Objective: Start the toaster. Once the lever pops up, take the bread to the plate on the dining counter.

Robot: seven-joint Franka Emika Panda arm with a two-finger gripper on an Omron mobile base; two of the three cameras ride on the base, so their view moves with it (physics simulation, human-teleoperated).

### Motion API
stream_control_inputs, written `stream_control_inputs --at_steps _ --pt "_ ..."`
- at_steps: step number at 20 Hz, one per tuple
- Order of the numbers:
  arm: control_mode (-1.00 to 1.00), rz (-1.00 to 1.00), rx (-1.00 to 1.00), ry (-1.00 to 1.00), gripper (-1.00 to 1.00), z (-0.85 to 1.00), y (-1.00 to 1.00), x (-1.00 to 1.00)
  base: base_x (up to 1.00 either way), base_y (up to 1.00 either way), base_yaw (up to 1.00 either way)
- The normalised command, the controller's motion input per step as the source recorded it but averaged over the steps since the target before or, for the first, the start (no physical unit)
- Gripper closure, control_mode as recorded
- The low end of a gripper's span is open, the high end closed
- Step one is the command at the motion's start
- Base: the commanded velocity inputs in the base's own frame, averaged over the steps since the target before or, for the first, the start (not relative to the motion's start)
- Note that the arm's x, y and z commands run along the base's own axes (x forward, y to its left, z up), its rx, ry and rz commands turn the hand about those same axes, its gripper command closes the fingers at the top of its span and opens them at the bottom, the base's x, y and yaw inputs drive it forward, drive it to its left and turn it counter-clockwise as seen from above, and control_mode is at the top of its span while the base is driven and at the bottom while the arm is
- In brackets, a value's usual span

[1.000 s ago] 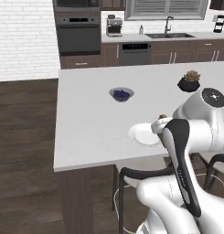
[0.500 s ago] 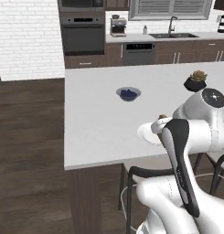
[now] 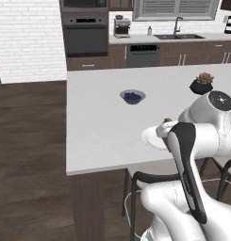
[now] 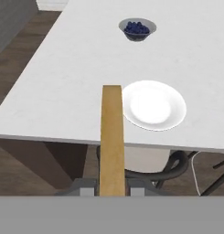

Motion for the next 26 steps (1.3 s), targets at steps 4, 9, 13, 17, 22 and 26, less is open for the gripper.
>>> stream_control_inputs --at_steps 4,9,13,17,22,26 --pt "-1.0 0.0 0.0 0.15 1.0 0.0 0.0 0.4 0.0 0.0 0.0" --pt "-1.0 0.0 0.0 0.2 1.0 0.0 -0.02 0.67 0.0 0.0 0.0" --pt "-1.0 0.0 0.0 0.06 1.0 -0.08 -0.03 0.92 0.0 0.0 0.0" --pt "-1.0 0.0 0.0 0.03 1.0 -0.44 -0.29 0.99 0.0 0.0 0.0" --pt "-1.0 0.0 0.07 0.0 1.0 -0.43 -0.57 0.98 0.0 0.0 0.0" --pt "-1.0 0.0 0.09 0.0 1.0 -0.46 -0.5 0.96 0.0 0.0 0.0"
